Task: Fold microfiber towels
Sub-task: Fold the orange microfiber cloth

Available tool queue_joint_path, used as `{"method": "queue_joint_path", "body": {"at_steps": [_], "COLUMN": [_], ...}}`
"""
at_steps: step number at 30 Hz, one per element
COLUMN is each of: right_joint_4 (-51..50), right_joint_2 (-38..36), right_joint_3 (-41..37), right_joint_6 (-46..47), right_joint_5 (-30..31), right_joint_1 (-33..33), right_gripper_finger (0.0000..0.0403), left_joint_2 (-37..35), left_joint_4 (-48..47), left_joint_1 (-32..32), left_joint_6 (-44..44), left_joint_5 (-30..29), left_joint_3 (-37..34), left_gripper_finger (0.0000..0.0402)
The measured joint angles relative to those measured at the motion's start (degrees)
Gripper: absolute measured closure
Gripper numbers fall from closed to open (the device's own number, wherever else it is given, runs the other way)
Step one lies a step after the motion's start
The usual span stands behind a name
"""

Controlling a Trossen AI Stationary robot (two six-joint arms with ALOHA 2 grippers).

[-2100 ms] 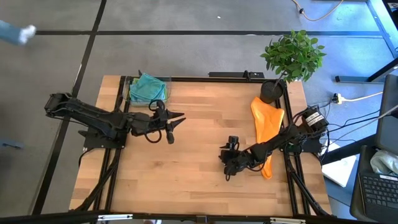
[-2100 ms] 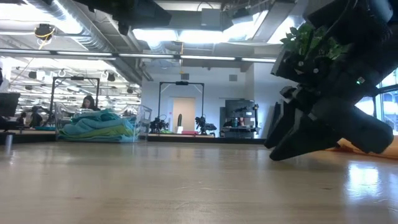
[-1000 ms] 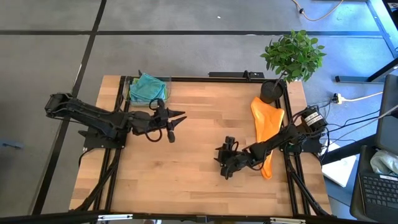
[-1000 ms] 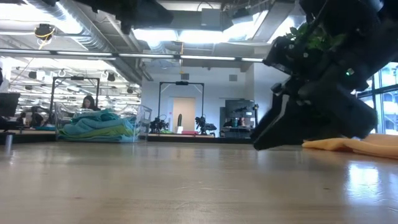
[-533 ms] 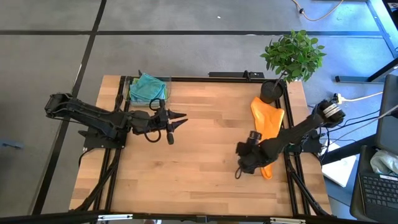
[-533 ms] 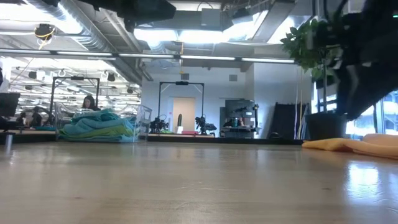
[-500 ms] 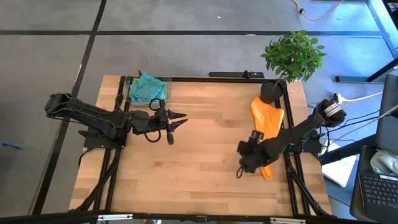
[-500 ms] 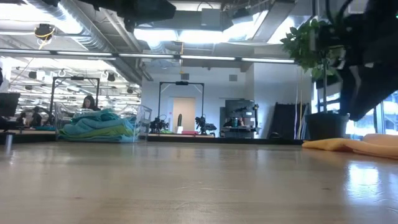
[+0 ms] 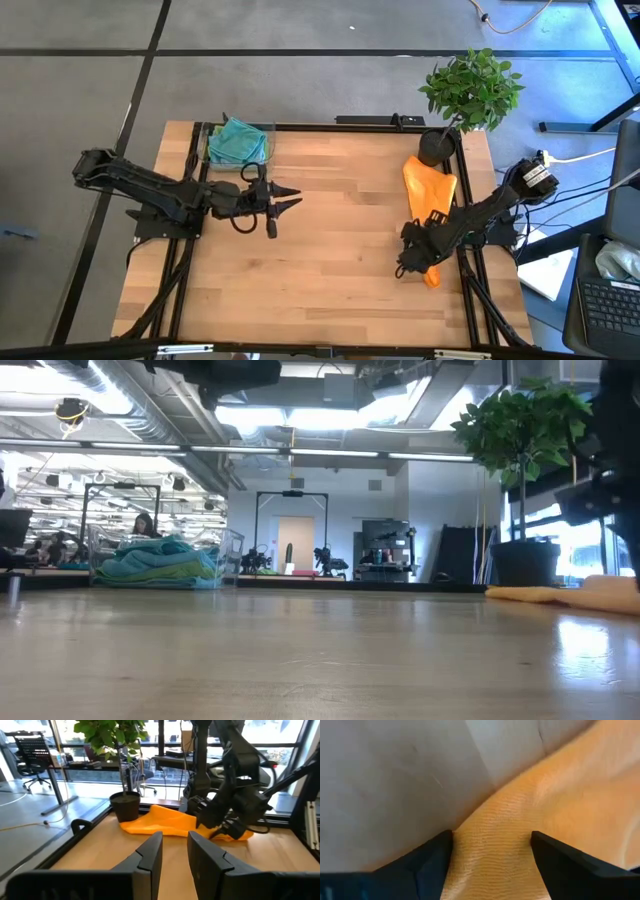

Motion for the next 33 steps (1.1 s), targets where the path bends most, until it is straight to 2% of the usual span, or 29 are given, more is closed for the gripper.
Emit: {"method": "queue_joint_path", "body": {"at_steps": [7,14,19,21,24,27,33], "right_joint_4": [3.14,9.88,22.84,31.34,41.22,50.69,67.09], "right_joint_2": [-0.31,-0.09,-0.09,0.15,0.37,1.01,3.71], "right_joint_3": [-2.34,-0.46,-0.52,-0.54,-0.67,-0.63,-0.60], "right_joint_6": [2.37,3.64,0.78,-2.23,-6.74,-12.88,-26.28], "right_joint_5": [-1.17,-2.26,-2.10,-1.90,1.67,5.81,7.24], "right_joint_1": [1.63,3.94,5.54,5.79,5.84,3.95,-3.90], "right_gripper_finger": [0.0139,0.0194,0.0248,0.0270,0.0301,0.0326,0.0363], "left_joint_2": [0.00,0.00,0.00,0.00,0.00,0.00,0.00], "left_joint_4": [-0.03,-0.09,-0.09,-0.09,-0.09,-0.07,-0.16], "left_joint_1": [-1.37,-1.59,-2.25,-2.34,-2.34,-2.30,-2.76], "left_joint_6": [-0.09,-0.40,-0.37,-0.37,-0.39,-0.44,-1.20], "left_joint_5": [0.00,0.00,0.02,0.03,0.02,0.02,0.03], "left_joint_3": [0.00,0.00,0.00,0.00,0.00,0.00,0.00], "left_gripper_finger": [0.0319,0.0319,0.0319,0.0319,0.0319,0.0319,0.0319]}}
